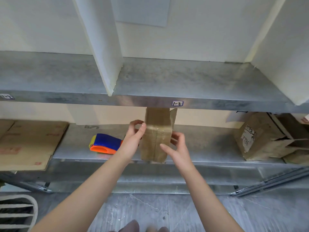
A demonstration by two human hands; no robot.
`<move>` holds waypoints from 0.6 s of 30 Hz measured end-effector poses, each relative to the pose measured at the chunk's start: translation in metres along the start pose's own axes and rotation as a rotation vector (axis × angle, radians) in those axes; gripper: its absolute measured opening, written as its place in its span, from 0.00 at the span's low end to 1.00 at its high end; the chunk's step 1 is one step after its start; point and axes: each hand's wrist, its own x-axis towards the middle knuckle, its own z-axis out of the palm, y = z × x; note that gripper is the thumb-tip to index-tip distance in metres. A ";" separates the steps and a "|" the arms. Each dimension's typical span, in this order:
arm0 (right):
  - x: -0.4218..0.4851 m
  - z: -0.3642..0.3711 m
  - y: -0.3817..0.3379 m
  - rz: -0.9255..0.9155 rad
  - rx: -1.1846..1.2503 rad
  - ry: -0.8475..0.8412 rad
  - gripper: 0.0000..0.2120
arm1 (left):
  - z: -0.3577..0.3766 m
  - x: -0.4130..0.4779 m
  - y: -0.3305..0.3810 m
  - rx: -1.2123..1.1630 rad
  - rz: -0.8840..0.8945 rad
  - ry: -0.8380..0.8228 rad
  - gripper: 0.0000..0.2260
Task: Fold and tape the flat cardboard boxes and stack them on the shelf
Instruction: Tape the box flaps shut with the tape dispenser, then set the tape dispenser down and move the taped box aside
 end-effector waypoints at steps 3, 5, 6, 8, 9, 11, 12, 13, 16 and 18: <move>-0.006 0.005 -0.007 -0.032 -0.029 0.048 0.33 | 0.003 -0.002 0.005 -0.015 0.031 -0.031 0.21; -0.007 0.007 -0.008 -0.054 -0.045 0.043 0.34 | 0.004 -0.004 0.002 0.013 0.021 -0.079 0.25; -0.008 0.007 -0.007 -0.056 -0.047 0.033 0.33 | 0.003 -0.005 -0.001 0.029 0.018 -0.094 0.25; -0.007 0.007 -0.004 -0.043 -0.047 0.010 0.35 | -0.002 -0.009 -0.008 0.041 0.021 -0.122 0.22; -0.007 0.006 -0.003 -0.033 -0.065 -0.004 0.36 | -0.005 -0.012 -0.013 0.041 0.018 -0.136 0.21; -0.007 0.006 0.000 -0.020 -0.123 -0.044 0.39 | -0.009 -0.015 -0.023 0.037 0.008 -0.134 0.22; -0.007 0.006 0.000 -0.015 -0.128 -0.067 0.41 | -0.011 -0.015 -0.028 0.045 0.009 -0.126 0.25; -0.007 0.007 0.000 -0.005 -0.116 -0.086 0.44 | -0.012 -0.015 -0.033 0.067 0.012 -0.120 0.28; -0.004 0.009 0.001 0.030 -0.155 -0.080 0.49 | -0.013 -0.013 -0.041 0.180 0.014 -0.116 0.37; -0.001 0.012 0.008 0.058 -0.257 -0.050 0.43 | -0.013 -0.011 -0.047 0.189 0.034 -0.104 0.36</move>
